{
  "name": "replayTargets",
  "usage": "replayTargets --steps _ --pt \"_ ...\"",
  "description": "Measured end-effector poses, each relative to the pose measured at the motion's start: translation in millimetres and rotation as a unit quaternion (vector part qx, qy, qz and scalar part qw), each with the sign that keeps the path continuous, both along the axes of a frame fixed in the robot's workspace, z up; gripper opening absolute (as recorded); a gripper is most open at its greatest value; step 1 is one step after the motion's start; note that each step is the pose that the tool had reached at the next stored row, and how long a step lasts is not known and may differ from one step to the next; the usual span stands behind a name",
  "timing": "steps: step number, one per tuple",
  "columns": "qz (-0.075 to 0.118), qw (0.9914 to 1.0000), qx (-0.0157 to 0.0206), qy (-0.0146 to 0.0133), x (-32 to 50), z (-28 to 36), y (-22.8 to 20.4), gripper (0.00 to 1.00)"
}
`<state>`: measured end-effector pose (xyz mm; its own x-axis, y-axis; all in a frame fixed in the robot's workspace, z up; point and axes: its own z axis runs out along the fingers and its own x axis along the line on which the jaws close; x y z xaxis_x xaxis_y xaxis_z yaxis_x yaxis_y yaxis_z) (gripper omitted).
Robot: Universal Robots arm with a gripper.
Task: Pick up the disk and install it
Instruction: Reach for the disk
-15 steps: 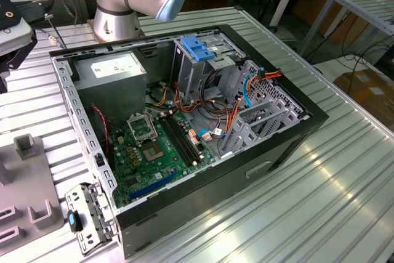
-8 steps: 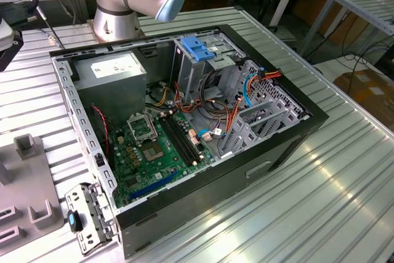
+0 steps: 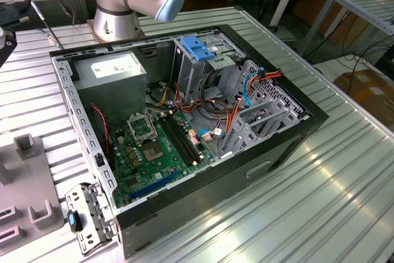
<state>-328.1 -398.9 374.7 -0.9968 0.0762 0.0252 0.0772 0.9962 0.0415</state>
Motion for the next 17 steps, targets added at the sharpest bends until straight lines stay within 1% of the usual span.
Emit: replayTargets --steps 12,17 --pt "0.0 1.0 0.0 0.0 -10.0 -0.1 0.0 0.11" --pt "0.0 1.0 0.0 0.0 -21.9 -0.9 0.4 0.11"
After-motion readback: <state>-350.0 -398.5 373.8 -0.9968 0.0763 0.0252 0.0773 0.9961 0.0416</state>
